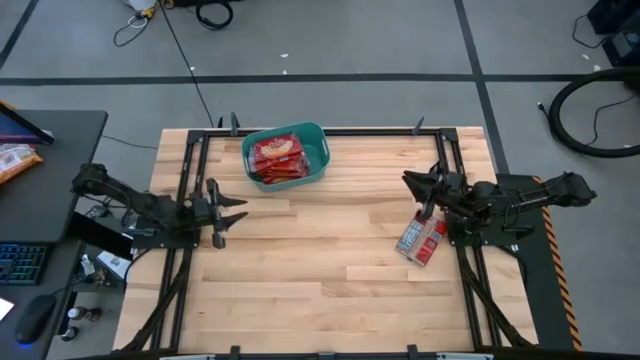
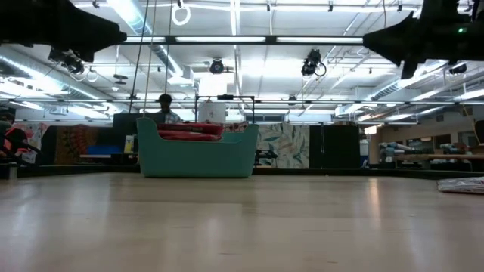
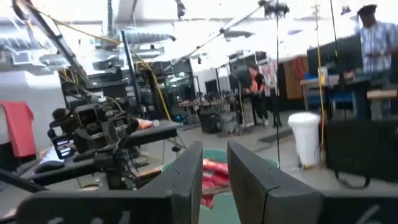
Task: Sort popcorn bags into baskets
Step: Stack the popcorn bag into the green bin
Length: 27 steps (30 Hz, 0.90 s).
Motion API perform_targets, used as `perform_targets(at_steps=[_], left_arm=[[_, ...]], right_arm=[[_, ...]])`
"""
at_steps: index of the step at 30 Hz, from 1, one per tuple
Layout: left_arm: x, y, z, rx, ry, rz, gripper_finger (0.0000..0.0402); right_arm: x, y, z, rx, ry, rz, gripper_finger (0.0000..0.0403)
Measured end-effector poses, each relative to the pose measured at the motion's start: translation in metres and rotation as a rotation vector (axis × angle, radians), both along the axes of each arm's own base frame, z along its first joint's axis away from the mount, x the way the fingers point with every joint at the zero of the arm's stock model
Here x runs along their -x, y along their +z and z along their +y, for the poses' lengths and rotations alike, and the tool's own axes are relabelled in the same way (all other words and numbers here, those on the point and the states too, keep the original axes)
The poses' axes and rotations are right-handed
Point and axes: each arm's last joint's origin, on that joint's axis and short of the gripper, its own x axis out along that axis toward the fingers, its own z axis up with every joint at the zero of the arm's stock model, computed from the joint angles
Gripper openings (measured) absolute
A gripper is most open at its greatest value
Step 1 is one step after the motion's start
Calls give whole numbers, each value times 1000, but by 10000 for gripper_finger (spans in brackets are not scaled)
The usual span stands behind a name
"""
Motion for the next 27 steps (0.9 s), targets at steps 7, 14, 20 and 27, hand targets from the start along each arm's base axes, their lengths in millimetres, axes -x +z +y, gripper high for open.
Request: perform_targets(at_steps=[7,14,20,27], left_arm=[[0,-18,6,-20,69,-190,142],[1,-10,8,-115,-6,-265,142],[0,-10,5,-167,-100,-269,142],[0,-12,5,-111,-113,-264,142]], right_arm=[[-16,-3,-3,-37,66,115,79],[-39,7,-3,-146,59,456,79],[-52,12,-2,-306,-13,804,79],[-67,18,-1,-452,-144,1117,79]])
